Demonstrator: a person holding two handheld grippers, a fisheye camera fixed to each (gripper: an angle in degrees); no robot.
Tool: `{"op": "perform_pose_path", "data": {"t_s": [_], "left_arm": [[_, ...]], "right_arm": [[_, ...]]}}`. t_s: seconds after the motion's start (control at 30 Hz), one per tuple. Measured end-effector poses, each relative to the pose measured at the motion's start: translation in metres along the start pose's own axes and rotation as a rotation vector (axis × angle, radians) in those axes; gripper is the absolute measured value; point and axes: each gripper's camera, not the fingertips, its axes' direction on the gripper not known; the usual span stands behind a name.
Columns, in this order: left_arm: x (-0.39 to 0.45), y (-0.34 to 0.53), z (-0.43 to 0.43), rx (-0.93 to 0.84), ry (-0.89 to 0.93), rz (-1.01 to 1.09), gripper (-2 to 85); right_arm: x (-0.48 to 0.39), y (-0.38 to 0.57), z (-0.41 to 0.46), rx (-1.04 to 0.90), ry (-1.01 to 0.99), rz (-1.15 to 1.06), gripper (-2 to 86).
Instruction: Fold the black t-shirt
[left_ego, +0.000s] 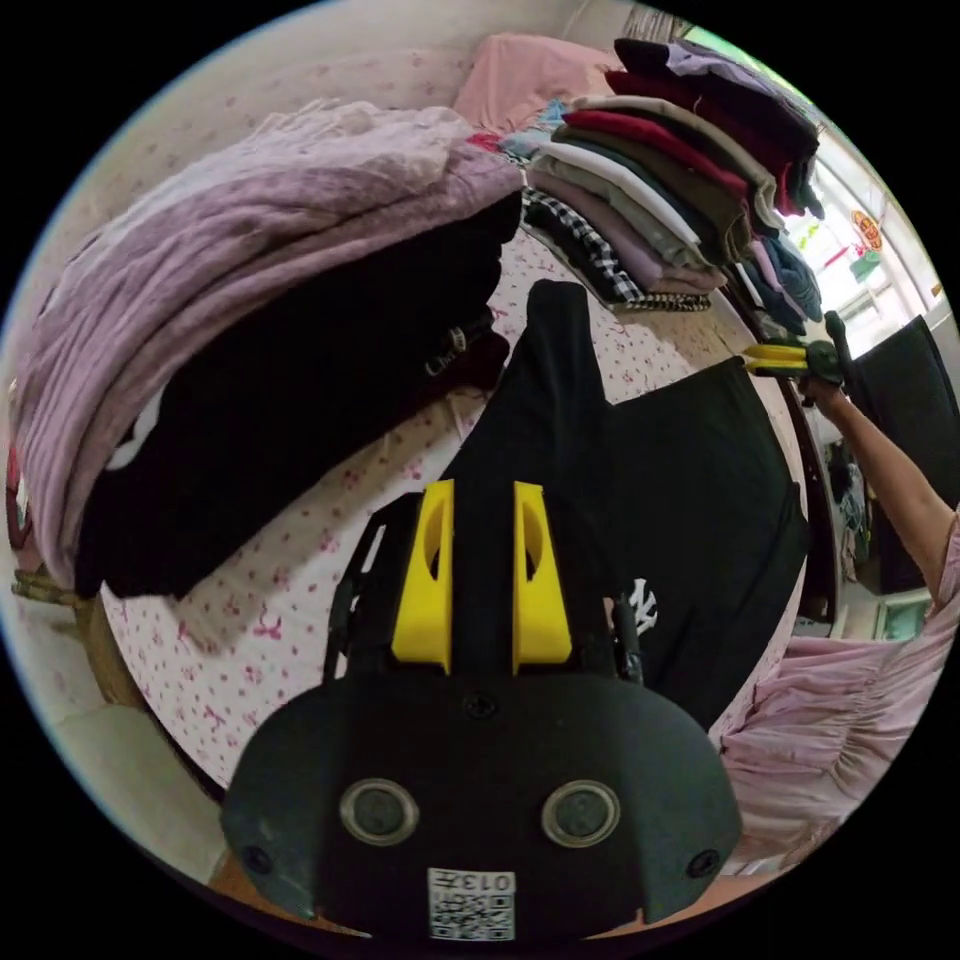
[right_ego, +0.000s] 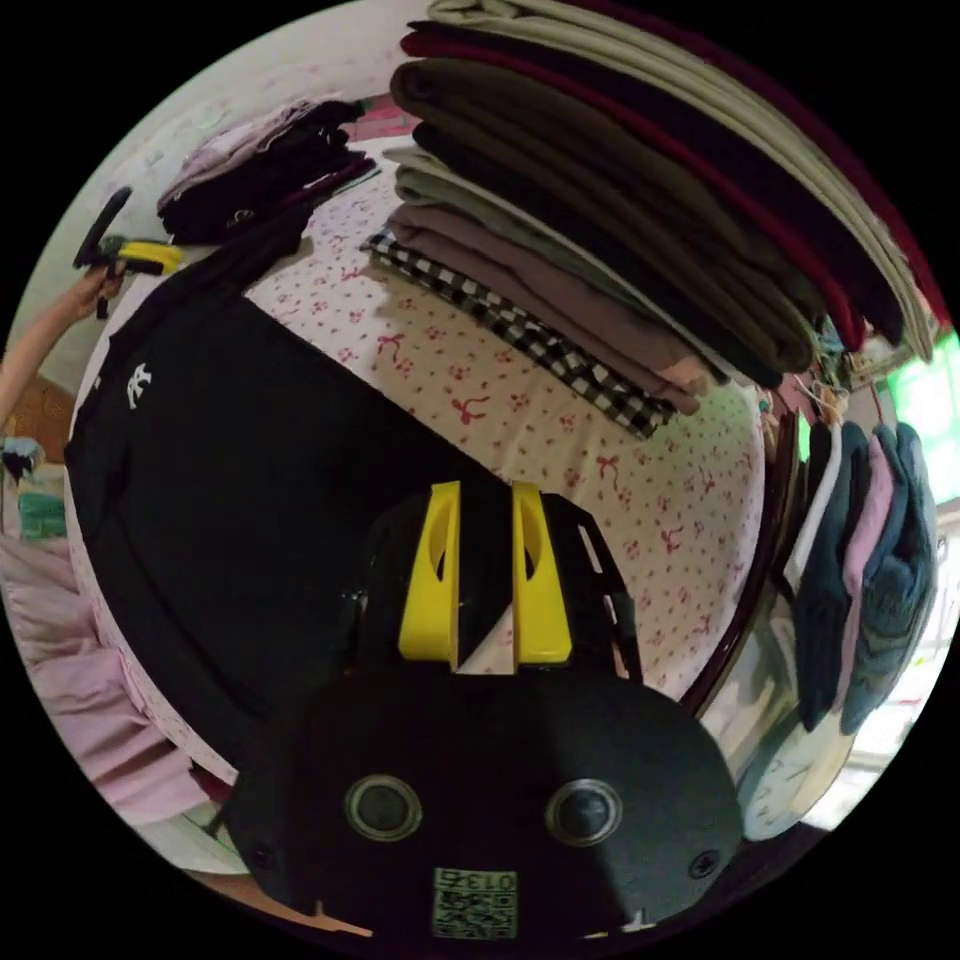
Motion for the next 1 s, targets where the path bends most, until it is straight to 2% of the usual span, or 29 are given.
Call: {"op": "perform_pose_path", "data": {"t_s": [0.07, 0.17, 0.3, 0.37, 0.5, 0.7, 0.87, 1.0], "left_arm": [[-0.003, -0.010, 0.009, -0.028, 0.003, 0.008, 9.9], [-0.010, -0.019, 0.024, -0.081, 0.037, -0.004, 11.2], [-0.008, -0.019, 0.024, -0.069, 0.009, -0.031, 7.6], [-0.005, -0.017, 0.023, -0.092, -0.005, -0.051, 3.9], [0.022, -0.006, -0.004, -0.022, -0.088, 0.006, 1.4], [0.075, 0.055, -0.078, 0.177, -0.142, 0.112, 0.7], [0.122, 0.131, -0.103, 0.195, -0.215, 0.150, 0.6], [0.147, 0.189, -0.084, 0.107, -0.201, 0.100, 0.7]], "right_arm": [[0.000, -0.013, 0.014, -0.072, 0.039, -0.118, 9.0], [0.004, -0.019, 0.027, -0.113, 0.043, -0.170, 9.2], [0.030, -0.021, 0.032, -0.130, -0.162, -0.127, 6.6], [0.034, -0.022, 0.032, -0.149, -0.173, -0.108, 4.4], [0.010, -0.020, 0.018, -0.181, -0.046, -0.162, 1.5], [-0.020, 0.033, -0.051, 0.025, 0.063, -0.121, 0.7], [-0.080, 0.110, -0.089, 0.101, 0.156, -0.087, 0.6], [-0.120, 0.156, -0.079, 0.068, 0.186, -0.026, 0.7]]}}
